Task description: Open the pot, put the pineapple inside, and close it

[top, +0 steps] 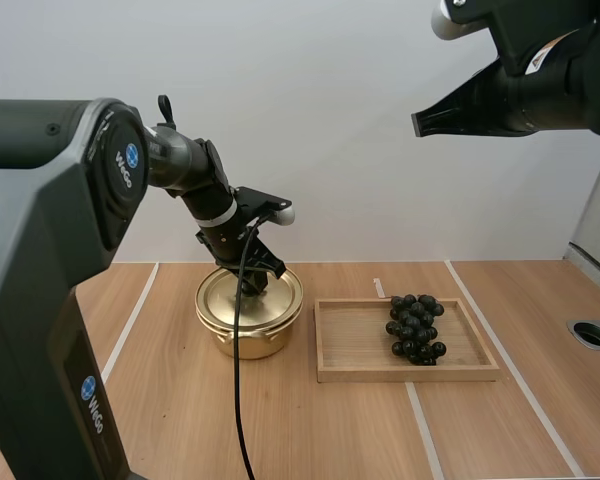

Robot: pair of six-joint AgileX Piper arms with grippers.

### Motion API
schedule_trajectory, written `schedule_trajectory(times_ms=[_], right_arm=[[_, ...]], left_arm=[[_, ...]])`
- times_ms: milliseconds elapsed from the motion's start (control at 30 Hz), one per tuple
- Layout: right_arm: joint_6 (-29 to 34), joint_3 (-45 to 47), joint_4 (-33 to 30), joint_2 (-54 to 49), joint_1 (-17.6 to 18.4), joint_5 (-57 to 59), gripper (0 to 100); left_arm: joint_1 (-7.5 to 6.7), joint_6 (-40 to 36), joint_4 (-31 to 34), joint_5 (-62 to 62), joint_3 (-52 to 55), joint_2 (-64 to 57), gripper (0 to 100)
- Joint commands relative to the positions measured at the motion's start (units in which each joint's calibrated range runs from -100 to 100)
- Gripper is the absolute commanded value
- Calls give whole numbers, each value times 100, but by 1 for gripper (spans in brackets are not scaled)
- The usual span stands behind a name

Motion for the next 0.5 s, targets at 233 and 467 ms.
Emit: schedule_trajectory(times_ms=[233, 467], right_arm=[[7, -8, -40, 1, -28, -183, 0], [7, -8, -40, 1, -28, -183, 0]], left_arm=[[6, -6, 44, 712, 148, -135, 0], [6, -99, 142, 694, 148, -201, 0]])
